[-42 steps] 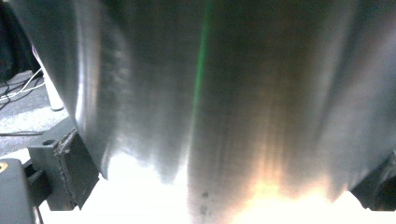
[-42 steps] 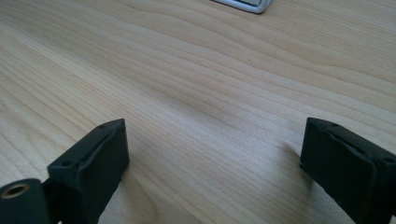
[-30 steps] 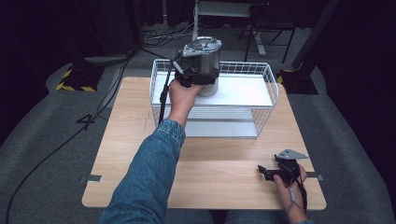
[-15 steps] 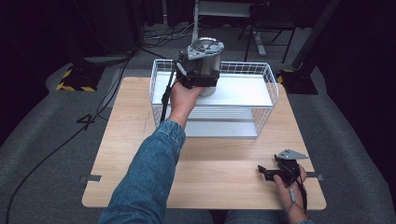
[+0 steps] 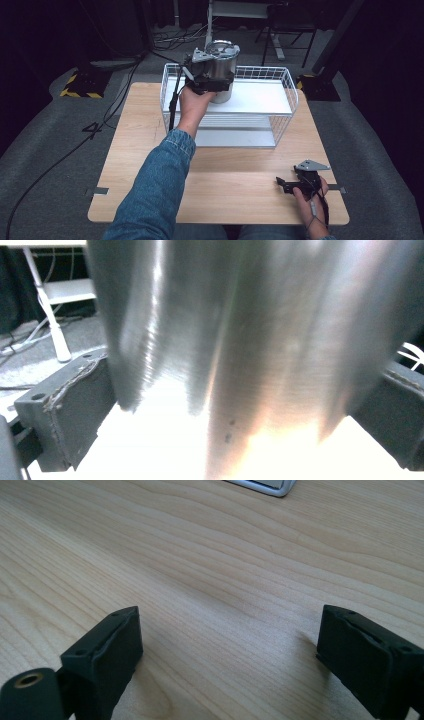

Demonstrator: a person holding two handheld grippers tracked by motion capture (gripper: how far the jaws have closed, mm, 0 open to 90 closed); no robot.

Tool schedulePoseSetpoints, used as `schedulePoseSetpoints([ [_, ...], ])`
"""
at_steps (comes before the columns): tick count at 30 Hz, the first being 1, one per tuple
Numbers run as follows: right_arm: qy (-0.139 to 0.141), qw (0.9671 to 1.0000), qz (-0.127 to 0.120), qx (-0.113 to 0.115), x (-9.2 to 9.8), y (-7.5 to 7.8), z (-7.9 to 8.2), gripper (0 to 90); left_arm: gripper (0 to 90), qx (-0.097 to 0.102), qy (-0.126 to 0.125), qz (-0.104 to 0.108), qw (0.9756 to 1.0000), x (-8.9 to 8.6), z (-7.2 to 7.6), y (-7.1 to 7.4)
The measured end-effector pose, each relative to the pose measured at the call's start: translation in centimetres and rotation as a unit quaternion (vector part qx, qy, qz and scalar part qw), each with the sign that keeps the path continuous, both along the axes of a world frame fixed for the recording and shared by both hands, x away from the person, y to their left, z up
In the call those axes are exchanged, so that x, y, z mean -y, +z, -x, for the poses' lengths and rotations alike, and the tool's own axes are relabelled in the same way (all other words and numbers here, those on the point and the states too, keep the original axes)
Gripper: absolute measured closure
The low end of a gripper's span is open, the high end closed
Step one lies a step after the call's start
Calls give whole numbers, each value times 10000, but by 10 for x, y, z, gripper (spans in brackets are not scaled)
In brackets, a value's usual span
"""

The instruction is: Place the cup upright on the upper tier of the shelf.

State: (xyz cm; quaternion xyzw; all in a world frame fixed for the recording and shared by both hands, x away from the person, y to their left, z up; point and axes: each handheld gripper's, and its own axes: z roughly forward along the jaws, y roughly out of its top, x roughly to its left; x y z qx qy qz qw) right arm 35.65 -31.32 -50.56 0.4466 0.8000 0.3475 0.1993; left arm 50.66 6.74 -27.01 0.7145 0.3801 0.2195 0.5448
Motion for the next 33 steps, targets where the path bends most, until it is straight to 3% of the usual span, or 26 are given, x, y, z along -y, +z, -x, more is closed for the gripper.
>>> schedulePoseSetpoints([
  [8, 11, 10000, 2, 4, 0, 0, 0, 117, 0, 221, -70, -26, 9997, -12, 25, 11],
  [18, 41, 10000, -2, -7, 1, 0, 0, 119, 1, 402, -235, 305, 9984, -36, 63, 20],
  [22, 41, 10000, -4, -8, 0, 0, 0, 119, 1, 475, -317, 324, 9978, -44, 80, 24],
  [33, 59, 10000, -11, -14, 1, 0, 0, 120, 2, 544, -502, 353, 9966, -62, 116, 21],
])
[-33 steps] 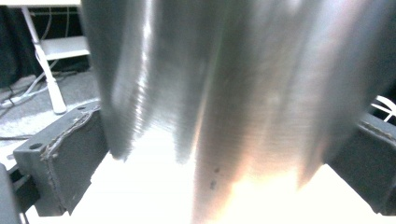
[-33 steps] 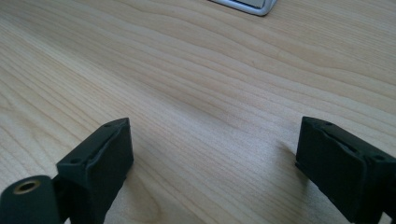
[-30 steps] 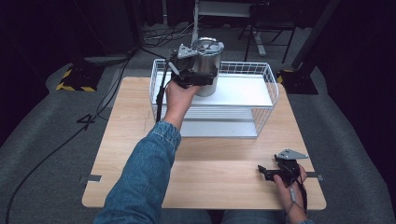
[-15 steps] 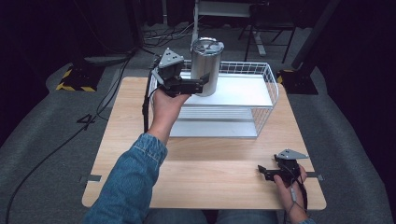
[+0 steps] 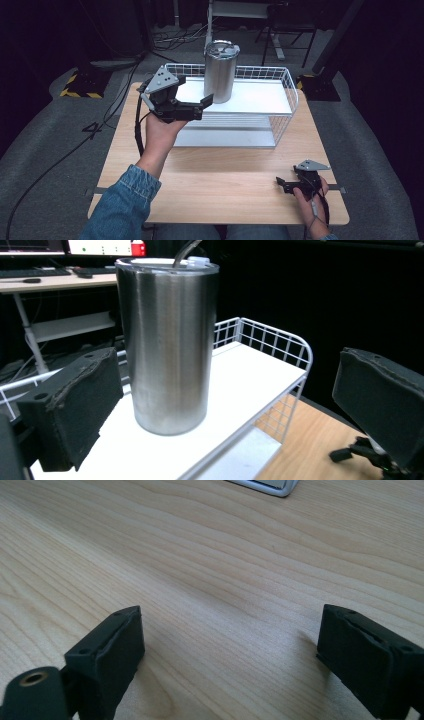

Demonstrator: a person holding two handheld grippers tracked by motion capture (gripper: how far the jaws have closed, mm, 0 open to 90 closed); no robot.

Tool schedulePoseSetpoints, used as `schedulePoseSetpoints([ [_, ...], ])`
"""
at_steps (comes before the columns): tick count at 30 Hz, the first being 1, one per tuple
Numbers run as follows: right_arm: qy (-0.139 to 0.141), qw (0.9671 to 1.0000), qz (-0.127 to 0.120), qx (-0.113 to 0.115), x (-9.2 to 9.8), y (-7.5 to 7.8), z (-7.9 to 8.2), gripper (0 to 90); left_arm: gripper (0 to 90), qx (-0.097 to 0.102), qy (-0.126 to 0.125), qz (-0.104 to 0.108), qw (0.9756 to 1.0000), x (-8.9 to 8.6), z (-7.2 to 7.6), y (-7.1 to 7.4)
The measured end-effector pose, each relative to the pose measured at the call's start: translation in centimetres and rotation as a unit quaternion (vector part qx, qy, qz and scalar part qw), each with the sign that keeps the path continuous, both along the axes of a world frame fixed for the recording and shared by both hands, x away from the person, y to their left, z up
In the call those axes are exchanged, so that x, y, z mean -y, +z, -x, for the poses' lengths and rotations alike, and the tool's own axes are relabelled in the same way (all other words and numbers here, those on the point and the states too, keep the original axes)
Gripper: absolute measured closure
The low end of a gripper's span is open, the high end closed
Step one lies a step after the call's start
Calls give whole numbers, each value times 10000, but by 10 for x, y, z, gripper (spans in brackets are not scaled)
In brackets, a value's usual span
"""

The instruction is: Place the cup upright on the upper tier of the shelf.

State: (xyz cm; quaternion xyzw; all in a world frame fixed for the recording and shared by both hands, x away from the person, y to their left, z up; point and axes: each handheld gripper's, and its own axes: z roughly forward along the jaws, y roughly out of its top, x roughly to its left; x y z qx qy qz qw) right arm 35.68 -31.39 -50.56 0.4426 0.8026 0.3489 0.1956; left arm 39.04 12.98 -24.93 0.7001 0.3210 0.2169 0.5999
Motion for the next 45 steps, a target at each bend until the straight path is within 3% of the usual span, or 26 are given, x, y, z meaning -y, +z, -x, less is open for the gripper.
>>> schedulePoseSetpoints([
  [9, 11, 10000, 7, 12, 0, 0, 0, 125, 3, -52, -125, -186, 9997, -8, 20, -15],
  [18, 10, 10000, 18, 23, 0, 0, 1, 129, 4, -175, -209, -344, 9990, -18, 33, -40],
  [29, 6, 10000, 19, 23, 0, 0, 1, 129, 9, -519, -36, -371, 9980, -38, 42, -84],
  [34, 7, 10000, 17, 23, 0, 0, 0, 129, 12, -611, 31, -480, 9970, -43, 46, -103],
  [40, 8, 10000, 17, 23, 0, 0, 0, 129, 12, -603, 86, -760, 9952, -45, 54, -123],
  [45, 7, 10000, 13, 15, 0, 0, 0, 129, 12, -732, 136, -817, 9939, -43, 60, -144],
])
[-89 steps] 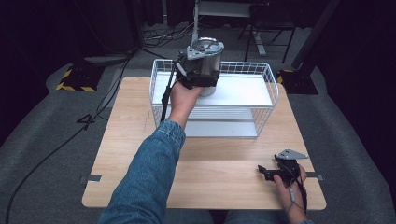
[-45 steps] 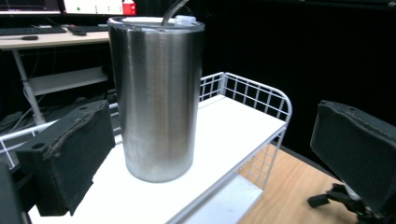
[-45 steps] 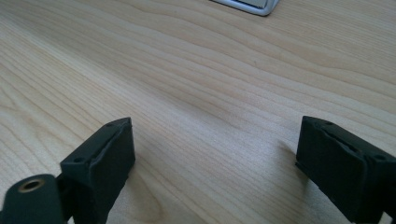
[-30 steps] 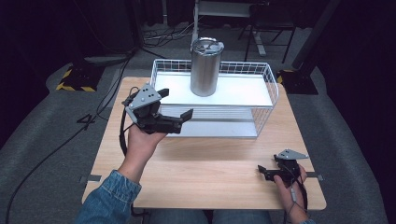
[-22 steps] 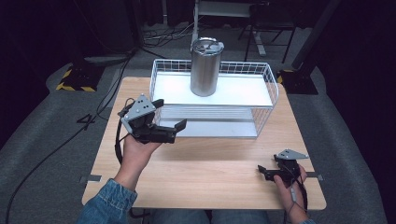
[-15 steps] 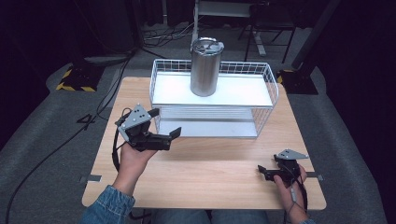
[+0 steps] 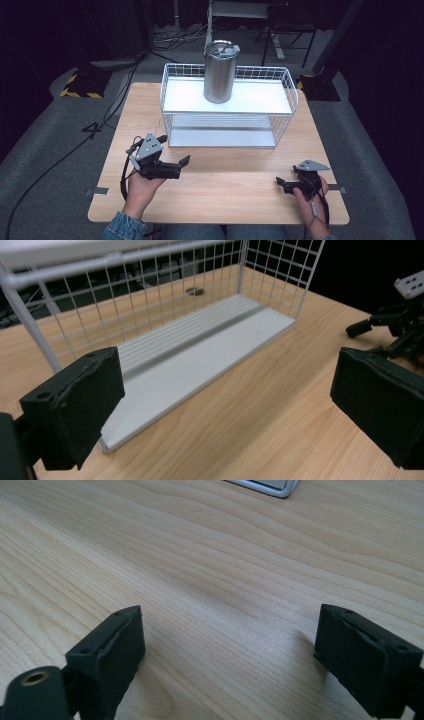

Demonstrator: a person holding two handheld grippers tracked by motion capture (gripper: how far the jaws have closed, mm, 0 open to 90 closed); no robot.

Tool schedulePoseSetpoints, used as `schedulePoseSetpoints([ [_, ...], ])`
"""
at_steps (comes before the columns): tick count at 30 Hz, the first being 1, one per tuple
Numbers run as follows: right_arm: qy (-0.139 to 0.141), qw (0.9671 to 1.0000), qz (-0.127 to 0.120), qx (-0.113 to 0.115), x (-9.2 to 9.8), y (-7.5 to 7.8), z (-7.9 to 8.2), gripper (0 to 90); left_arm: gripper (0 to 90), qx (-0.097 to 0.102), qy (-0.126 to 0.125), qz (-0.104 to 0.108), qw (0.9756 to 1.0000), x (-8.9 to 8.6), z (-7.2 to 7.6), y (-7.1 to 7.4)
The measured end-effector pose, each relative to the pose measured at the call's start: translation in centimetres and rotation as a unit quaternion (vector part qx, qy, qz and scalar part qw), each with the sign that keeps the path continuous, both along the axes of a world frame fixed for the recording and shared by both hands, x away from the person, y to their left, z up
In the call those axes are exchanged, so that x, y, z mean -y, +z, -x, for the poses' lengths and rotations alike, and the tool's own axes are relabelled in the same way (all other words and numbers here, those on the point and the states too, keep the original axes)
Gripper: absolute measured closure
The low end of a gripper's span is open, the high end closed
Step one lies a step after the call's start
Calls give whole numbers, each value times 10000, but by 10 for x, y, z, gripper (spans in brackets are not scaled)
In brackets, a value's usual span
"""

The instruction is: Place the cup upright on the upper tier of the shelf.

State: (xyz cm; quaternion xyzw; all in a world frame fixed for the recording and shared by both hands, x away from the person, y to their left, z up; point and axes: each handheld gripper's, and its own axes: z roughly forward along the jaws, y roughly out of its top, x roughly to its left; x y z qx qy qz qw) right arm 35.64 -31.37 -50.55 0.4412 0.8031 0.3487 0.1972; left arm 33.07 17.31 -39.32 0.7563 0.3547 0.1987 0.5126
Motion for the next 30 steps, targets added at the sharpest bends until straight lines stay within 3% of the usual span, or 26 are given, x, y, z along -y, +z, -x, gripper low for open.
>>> schedulePoseSetpoints([
  [10, 0, 10000, -1, -1, 0, 0, 0, 129, 13, -194, 85, -225, 9995, -3, 7, -40],
  [16, 1, 10000, -1, -1, 0, 0, 0, 129, 19, -321, 133, -221, 9992, -6, 11, -59],
  [18, 0, 10000, 0, 1, 0, 0, 0, 129, 19, -390, 113, -367, 9985, -6, 10, -65],
  [24, 1, 10000, -2, 0, 0, 0, 0, 130, 20, -608, 140, -464, 9970, -9, 9, -79],
  [30, 10, 10000, -6, 0, 0, 0, 0, 132, 19, -887, 110, -728, 9933, -8, 7, -92],
])
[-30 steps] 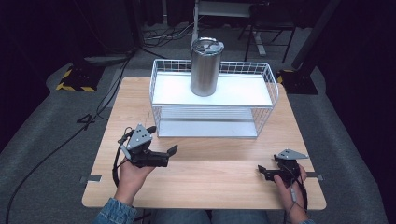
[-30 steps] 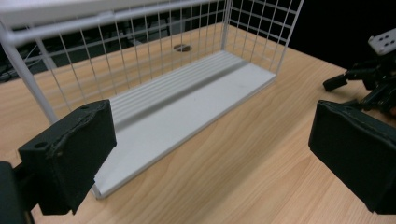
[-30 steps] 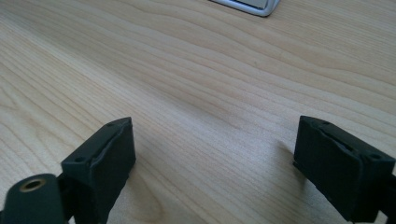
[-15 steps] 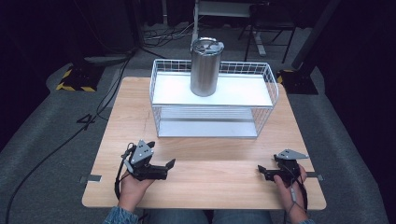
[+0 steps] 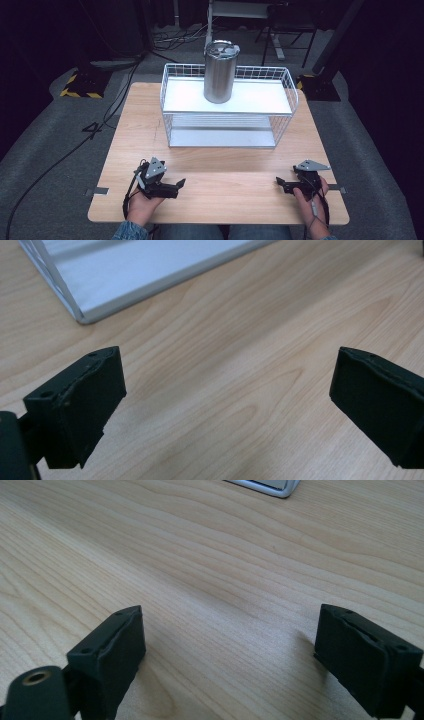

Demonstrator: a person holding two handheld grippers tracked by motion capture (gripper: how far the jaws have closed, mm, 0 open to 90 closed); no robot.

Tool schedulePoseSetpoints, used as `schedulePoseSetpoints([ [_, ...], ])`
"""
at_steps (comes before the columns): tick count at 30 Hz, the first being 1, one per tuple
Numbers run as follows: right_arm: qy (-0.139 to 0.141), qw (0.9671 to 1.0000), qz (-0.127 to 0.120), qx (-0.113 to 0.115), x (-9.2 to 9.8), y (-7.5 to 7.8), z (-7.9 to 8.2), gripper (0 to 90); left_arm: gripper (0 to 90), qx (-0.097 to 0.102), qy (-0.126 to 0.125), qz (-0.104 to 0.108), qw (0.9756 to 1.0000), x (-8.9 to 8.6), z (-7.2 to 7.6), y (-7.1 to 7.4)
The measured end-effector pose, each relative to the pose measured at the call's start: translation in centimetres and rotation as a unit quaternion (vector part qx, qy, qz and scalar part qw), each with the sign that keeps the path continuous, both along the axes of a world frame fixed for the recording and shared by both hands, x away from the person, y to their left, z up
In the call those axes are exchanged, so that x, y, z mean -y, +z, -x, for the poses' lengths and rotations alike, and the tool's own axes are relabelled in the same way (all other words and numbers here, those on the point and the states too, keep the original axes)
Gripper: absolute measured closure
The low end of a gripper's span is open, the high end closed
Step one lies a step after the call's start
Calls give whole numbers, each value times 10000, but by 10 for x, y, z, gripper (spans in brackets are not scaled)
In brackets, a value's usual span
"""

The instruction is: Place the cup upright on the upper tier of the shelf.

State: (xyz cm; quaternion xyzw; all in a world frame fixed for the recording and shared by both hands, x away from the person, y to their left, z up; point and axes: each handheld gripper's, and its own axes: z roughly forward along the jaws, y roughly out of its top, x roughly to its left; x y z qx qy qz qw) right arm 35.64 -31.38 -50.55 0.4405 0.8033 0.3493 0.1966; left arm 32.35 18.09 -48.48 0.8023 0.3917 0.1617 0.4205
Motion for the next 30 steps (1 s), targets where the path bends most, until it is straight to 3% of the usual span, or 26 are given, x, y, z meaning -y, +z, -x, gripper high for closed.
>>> schedulePoseSetpoints([
  [8, 2, 10000, -1, -1, 0, 0, 0, 132, 9, -370, -182, -454, 9981, 10, -3, -12],
  [16, 3, 10000, 0, -1, 0, 0, 0, 132, 9, -528, -201, -640, 9964, 13, -4, -20],
  [20, 4, 10000, -1, 0, 0, 0, 0, 133, 12, -595, -164, -856, 9944, 17, -4, -21],
  [30, 5, 10000, 2, 2, 0, 0, 0, 132, 1, -644, -151, -852, 9942, 18, -6, -21],
])
